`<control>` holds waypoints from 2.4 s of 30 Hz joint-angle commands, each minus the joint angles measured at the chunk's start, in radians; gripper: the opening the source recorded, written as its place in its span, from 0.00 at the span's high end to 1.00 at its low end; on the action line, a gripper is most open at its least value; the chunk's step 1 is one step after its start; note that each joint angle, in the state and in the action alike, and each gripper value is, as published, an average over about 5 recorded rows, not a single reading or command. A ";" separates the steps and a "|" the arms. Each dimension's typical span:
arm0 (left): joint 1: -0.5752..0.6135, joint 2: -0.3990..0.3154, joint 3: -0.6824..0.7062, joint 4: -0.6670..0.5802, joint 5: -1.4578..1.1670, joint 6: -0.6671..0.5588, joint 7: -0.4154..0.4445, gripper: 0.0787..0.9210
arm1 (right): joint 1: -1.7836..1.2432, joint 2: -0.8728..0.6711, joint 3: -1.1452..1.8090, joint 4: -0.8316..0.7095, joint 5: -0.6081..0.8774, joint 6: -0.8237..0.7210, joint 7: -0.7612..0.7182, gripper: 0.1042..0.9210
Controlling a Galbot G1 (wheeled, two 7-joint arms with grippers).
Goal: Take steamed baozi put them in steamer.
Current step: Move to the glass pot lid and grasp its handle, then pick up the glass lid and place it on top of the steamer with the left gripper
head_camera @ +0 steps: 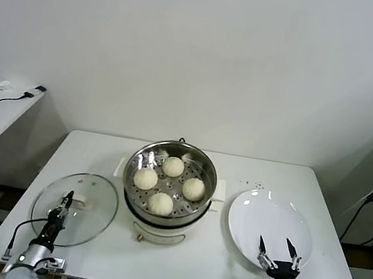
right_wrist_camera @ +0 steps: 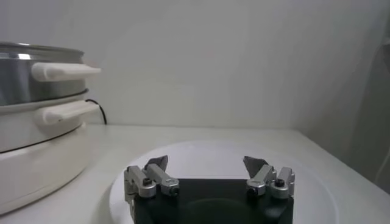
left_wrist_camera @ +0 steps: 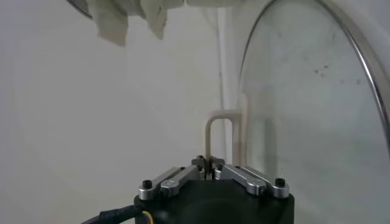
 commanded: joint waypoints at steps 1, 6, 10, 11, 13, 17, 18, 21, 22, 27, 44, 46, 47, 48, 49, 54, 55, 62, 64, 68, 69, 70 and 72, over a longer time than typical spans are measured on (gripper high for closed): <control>0.050 0.016 -0.026 -0.176 -0.121 0.041 0.070 0.94 | -0.003 -0.002 0.001 0.012 -0.006 -0.004 -0.002 0.12; 0.128 0.049 -0.053 -0.411 -0.279 0.173 0.201 0.94 | -0.006 -0.007 0.000 0.031 -0.018 -0.022 0.003 0.12; 0.162 0.072 -0.073 -0.589 -0.351 0.325 0.316 0.94 | -0.009 -0.007 -0.002 0.056 -0.049 -0.055 0.030 0.12; 0.165 0.078 -0.076 -0.631 -0.354 0.361 0.343 0.94 | -0.010 -0.007 -0.003 0.061 -0.055 -0.062 0.037 0.12; 0.164 0.089 -0.074 -0.703 -0.346 0.424 0.397 0.94 | -0.012 -0.006 -0.005 0.072 -0.067 -0.073 0.048 0.12; 0.135 0.108 -0.035 -0.809 -0.291 0.517 0.473 0.94 | -0.018 -0.005 -0.009 0.086 -0.083 -0.081 0.061 0.12; 0.124 0.112 -0.018 -0.825 -0.271 0.532 0.486 0.94 | -0.020 -0.004 -0.009 0.088 -0.087 -0.081 0.064 0.12; 0.084 0.123 0.050 -0.853 -0.205 0.574 0.516 0.94 | -0.024 0.000 -0.011 0.090 -0.096 -0.078 0.071 0.12; 0.070 0.126 0.078 -0.860 -0.186 0.591 0.525 0.94 | -0.025 0.001 -0.011 0.091 -0.098 -0.078 0.072 0.12; -0.014 0.118 0.274 -0.900 -0.093 0.699 0.597 0.94 | -0.032 -0.002 -0.009 0.086 -0.102 -0.064 0.069 0.12; -0.191 -0.187 0.699 -0.704 0.217 0.802 0.713 0.94 | -0.027 0.022 -0.017 0.034 -0.118 0.030 0.082 0.12; -0.204 -0.214 0.712 -0.673 0.228 0.807 0.709 0.94 | -0.027 0.023 -0.017 0.030 -0.117 0.036 0.085 0.12; -0.210 -0.227 0.718 -0.657 0.233 0.808 0.707 0.94 | -0.027 0.024 -0.017 0.028 -0.116 0.040 0.087 0.12; -0.215 -0.237 0.723 -0.644 0.238 0.808 0.703 0.94 | -0.027 0.025 -0.016 0.027 -0.115 0.044 0.088 0.12; -0.220 -0.245 0.727 -0.632 0.242 0.808 0.699 0.94 | -0.027 0.026 -0.015 0.025 -0.115 0.048 0.089 0.12; -0.243 -0.255 0.729 -0.575 0.236 0.805 0.684 0.94 | -0.028 0.037 -0.013 0.020 -0.112 0.063 0.097 0.12; -0.246 -0.253 0.727 -0.566 0.232 0.804 0.680 0.94 | -0.028 0.039 -0.012 0.019 -0.112 0.066 0.098 0.12; -0.265 -0.251 0.712 -0.530 0.216 0.802 0.655 0.94 | -0.025 0.048 -0.012 0.015 -0.113 0.078 0.104 0.12; -0.268 -0.248 0.703 -0.521 0.220 0.798 0.647 0.94 | -0.026 0.050 -0.012 0.017 -0.114 0.081 0.105 0.12; -0.265 -0.238 0.685 -0.515 0.235 0.787 0.642 0.94 | -0.027 0.053 -0.011 0.021 -0.115 0.090 0.108 0.12; -0.264 -0.235 0.682 -0.515 0.237 0.786 0.642 0.94 | -0.027 0.053 -0.011 0.022 -0.115 0.092 0.109 0.12; -0.263 -0.231 0.679 -0.514 0.239 0.784 0.641 0.94 | -0.027 0.054 -0.011 0.023 -0.115 0.094 0.110 0.12; -0.262 -0.224 0.674 -0.511 0.239 0.781 0.641 0.94 | -0.029 0.054 -0.010 0.024 -0.116 0.096 0.110 0.12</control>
